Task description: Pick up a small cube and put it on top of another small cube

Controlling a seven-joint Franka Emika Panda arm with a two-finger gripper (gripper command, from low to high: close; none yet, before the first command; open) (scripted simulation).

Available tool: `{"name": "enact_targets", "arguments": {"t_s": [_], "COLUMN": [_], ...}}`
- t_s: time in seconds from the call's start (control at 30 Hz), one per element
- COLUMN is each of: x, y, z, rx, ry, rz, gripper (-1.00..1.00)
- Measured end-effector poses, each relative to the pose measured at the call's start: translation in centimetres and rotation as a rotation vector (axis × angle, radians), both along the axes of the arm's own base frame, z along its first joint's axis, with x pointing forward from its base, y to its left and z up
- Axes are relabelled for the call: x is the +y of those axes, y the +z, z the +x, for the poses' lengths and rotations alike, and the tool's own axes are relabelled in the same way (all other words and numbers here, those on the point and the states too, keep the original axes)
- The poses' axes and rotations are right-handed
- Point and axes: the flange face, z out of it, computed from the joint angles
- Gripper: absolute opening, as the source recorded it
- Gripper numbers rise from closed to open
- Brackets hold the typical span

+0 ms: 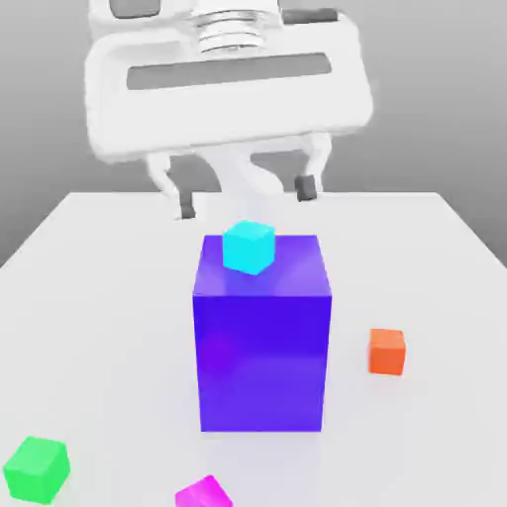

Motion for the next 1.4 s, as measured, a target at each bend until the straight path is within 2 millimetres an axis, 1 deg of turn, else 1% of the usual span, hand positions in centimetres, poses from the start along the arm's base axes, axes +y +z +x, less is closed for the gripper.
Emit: {"name": "enact_targets", "arguments": {"t_s": [0.1, 0.23, 0.37, 0.5, 0.63, 0.67, 0.83, 0.87, 0.9, 0.93, 1.03, 1.07, 1.13, 1.23, 1.27, 1.3, 1.33, 1.37, 1.4], "x": [-0.2, -0.8, -1.7, -2.9, -3.1, -3.2, -3.1, -3.1, -3.1, -3.1, -3.2, -5.0, -10.0, -17.6, -20.1, -21.9, -22.7, -23.2, -23.4], "y": [-5.2, -12.1, -18.6, -24.5, -30.3, -31.1, -31.1, -31.5, -31.0, -29.9, -26.0, -24.9, -23.4, -21.4, -21.3, -22.0, -23.1, -24.5, -25.6], "z": [1.1, 1.6, 1.3, 0.4, 0.2, 0.2, 0.1, 0.1, 0.2, 0.2, 0.2, 0.0, -0.8, -3.1, -4.0, -4.7, -5.0, -5.2, -5.4], "rx": [0.064, 0.148, 0.229, 0.302, 0.313, 0.314, 0.316, 0.316, 0.316, 0.315, 0.316, 0.32, 0.329, 0.343, 0.347, 0.349, 0.349, 0.35, 0.352], "ry": [0.053, 0.12, 0.189, 0.253, 0.264, 0.264, 0.264, 0.264, 0.265, 0.266, 0.263, 0.225, 0.12, -0.045, -0.1, -0.139, -0.158, -0.169, -0.174], "rz": [-0.026, -0.072, -0.13, -0.194, -0.205, -0.204, -0.204, -0.203, -0.204, -0.205, -0.204, -0.198, -0.182, -0.153, -0.142, -0.135, -0.132, -0.13, -0.129], "gripper": [0.0, 0.0, 0.0, 0.0, 0.0, -1.0, -1.0, -1.0, -1.0, -1.0, -1.0, -1.0, -1.0, -1.0, -1.0, -1.0, -1.0, -1.0, 1.0]}}
